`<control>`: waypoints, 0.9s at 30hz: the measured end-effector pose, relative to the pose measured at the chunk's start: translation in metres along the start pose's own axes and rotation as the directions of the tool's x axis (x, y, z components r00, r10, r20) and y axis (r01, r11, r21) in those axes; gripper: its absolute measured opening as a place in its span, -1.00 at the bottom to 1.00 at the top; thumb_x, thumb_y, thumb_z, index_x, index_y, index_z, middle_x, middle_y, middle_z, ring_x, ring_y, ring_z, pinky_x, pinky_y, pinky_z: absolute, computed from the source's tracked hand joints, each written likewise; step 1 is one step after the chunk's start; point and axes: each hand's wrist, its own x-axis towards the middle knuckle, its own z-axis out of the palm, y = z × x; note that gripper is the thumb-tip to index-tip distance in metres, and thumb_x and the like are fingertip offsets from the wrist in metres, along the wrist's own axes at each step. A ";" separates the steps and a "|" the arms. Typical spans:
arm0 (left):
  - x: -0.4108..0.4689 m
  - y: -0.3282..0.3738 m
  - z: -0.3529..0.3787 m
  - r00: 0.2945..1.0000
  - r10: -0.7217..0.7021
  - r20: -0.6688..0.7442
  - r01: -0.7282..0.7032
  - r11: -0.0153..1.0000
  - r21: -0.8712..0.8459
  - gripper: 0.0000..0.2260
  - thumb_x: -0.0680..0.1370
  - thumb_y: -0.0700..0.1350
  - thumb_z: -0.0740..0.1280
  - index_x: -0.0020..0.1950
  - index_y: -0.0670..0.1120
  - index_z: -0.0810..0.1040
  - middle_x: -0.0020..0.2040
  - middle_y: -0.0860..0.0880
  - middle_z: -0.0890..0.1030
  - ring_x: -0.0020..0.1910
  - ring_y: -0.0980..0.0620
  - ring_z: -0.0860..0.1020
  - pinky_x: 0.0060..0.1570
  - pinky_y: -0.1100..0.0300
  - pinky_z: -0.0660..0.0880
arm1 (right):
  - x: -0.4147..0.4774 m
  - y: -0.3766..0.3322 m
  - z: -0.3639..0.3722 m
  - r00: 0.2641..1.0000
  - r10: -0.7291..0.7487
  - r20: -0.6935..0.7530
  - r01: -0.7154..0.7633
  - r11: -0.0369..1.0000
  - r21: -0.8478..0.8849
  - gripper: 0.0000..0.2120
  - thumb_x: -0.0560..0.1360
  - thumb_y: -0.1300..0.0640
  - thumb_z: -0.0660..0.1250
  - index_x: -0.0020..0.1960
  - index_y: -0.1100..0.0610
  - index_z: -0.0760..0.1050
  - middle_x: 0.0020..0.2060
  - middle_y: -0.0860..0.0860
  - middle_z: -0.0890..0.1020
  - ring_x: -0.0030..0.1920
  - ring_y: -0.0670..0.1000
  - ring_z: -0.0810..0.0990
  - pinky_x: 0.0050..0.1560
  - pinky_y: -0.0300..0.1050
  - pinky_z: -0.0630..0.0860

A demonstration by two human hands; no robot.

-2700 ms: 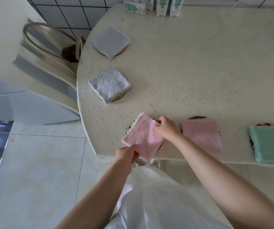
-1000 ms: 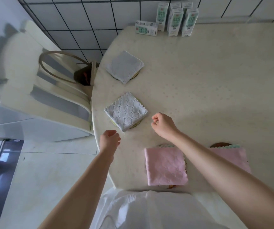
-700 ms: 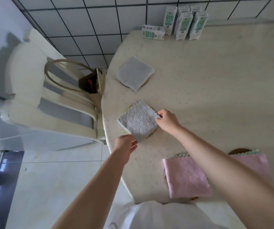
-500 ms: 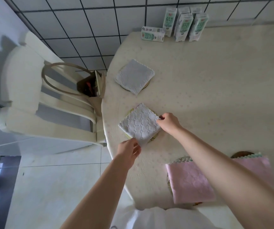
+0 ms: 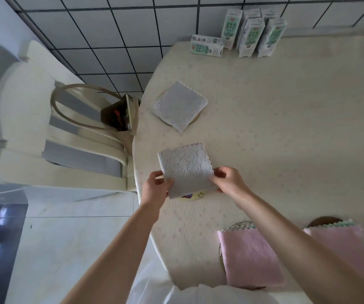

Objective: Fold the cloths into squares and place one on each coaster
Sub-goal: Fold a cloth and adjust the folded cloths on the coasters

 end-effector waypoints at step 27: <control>0.065 0.076 0.026 0.930 0.337 -0.150 -0.253 0.879 0.405 -0.78 0.47 -0.16 0.35 0.10 -0.02 0.50 -0.05 0.04 0.57 -0.14 0.09 0.54 -0.26 0.25 0.43 | 0.107 -0.078 -0.029 0.968 -0.212 -0.130 0.155 0.922 -0.354 -0.84 0.47 0.17 0.24 -0.04 0.07 0.58 -0.05 0.03 0.66 0.00 0.05 0.60 -0.05 -0.22 0.44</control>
